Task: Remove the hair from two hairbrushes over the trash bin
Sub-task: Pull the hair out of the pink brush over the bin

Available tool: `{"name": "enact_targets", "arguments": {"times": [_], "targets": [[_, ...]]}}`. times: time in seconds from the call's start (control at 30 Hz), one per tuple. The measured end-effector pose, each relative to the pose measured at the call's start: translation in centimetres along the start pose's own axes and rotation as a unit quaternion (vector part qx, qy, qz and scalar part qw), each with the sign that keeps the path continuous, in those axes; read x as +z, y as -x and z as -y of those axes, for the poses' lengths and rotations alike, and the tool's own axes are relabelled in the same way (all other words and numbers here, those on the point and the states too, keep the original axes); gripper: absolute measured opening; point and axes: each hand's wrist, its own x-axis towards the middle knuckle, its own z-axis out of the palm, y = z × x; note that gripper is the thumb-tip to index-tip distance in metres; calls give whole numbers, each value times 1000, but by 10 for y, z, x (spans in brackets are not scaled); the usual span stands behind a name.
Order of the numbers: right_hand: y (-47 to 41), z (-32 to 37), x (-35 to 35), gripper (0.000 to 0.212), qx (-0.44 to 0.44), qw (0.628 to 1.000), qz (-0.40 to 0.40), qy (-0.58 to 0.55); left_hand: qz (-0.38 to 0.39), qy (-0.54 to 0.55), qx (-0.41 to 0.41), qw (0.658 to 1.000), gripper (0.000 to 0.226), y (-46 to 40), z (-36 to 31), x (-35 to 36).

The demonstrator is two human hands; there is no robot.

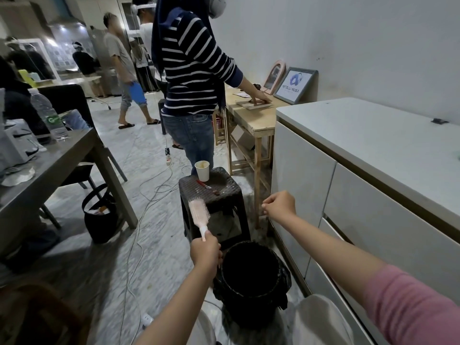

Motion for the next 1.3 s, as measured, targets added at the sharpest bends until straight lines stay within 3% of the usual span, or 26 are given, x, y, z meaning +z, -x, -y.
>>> {"name": "enact_targets", "arguments": {"times": [0.17, 0.47, 0.63, 0.83, 0.93, 1.1, 1.23, 1.3], "targets": [[-6, -10, 3, 11, 10, 999, 8, 30, -46, 8, 4, 999, 32, -2, 0, -7], [-4, -9, 11, 48, 6, 991, 133, 21, 34, -1, 15, 999, 34, 0, 1, -5], [-6, -2, 5, 19, 18, 996, 84, -18, 66, -9, 22, 998, 30, 2, -1, -2], [-4, 5, 0, 19, 20, 998, 19, -51, 87, -18, 31, 996, 30, 3, 3, 0], [-2, 6, 3, 28, 22, 998, 15, -57, 92, -19, 38, 995, 32, 5, 3, 2], [12, 18, 18, 28, 5, 995, 85, -60, 110, -25, 49, 992, 31, 13, 2, 7], [33, 37, 30, 70, -16, 985, 164, -51, 137, -34, 71, 987, 30, 20, 4, 15], [38, 44, 35, 62, -27, 986, 162, -39, 155, -46, 102, 981, 31, 26, 6, 18]]}}
